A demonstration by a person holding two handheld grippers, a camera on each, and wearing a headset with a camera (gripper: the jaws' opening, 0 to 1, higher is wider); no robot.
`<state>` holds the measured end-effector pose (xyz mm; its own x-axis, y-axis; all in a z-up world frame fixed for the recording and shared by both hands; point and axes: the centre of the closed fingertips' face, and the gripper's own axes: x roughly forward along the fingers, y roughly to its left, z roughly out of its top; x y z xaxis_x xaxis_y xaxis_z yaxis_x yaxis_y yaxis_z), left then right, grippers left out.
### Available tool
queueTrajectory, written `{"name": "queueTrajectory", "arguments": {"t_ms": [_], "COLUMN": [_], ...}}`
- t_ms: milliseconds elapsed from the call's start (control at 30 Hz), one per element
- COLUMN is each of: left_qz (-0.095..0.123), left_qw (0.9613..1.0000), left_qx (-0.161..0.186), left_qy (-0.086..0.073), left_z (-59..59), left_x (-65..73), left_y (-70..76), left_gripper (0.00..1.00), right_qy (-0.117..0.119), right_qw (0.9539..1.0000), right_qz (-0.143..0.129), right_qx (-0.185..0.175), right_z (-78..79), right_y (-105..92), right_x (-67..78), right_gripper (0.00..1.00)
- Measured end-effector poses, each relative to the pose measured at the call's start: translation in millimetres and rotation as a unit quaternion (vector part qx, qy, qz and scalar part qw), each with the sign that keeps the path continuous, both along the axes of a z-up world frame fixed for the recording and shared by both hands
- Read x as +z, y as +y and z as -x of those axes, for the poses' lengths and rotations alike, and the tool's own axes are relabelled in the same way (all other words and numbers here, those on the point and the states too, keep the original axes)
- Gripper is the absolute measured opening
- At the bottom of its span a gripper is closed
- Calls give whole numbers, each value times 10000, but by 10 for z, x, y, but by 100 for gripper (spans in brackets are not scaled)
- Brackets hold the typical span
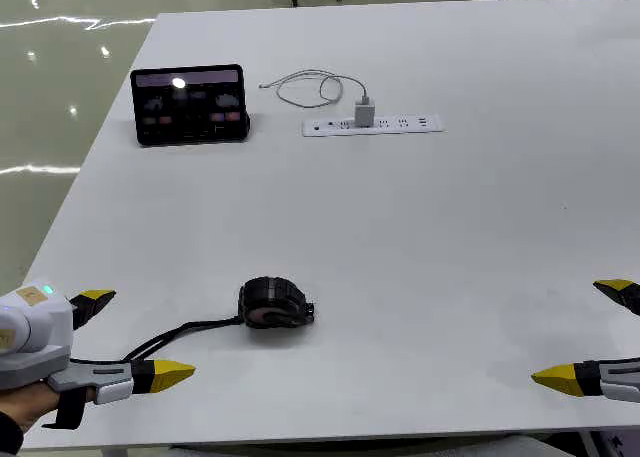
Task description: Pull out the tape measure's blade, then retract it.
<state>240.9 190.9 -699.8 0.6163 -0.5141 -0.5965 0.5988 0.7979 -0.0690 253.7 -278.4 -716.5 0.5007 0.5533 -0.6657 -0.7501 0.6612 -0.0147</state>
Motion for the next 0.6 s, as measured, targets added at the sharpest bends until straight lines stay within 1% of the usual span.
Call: {"name": "queueTrajectory", "arguments": {"t_ms": [233, 267, 400, 500, 533, 600], "left_qz": [31, 23, 39, 55, 113, 105], "left_qw": [10000, 10000, 10000, 10000, 9999, 9999], "left_qx": [27, 31, 33, -23, -78, -112], "left_qy": [-5, -18, -3, 3, -1, 35], "left_z": [-11, -9, -3, 0, 1, 5], "left_x": [14, 22, 19, 10, 18, 10], "left_y": [25, 27, 31, 15, -12, -30], "left_gripper": [100, 100, 100, 100, 100, 100], "right_qy": [-27, 4, -8, -30, -43, -64], "right_qw": [10000, 10000, 10000, 10000, 10000, 10000], "right_qz": [12, -11, 7, 5, 9, 14], "right_qx": [-19, -8, -8, -20, -11, 8], "right_z": [-16, -7, -16, -28, -32, -35], "right_y": [-6, 2, -6, -9, -7, 0], "right_x": [14, 11, 7, 12, 15, 24], "right_gripper": [100, 100, 100, 100, 100, 100]}}
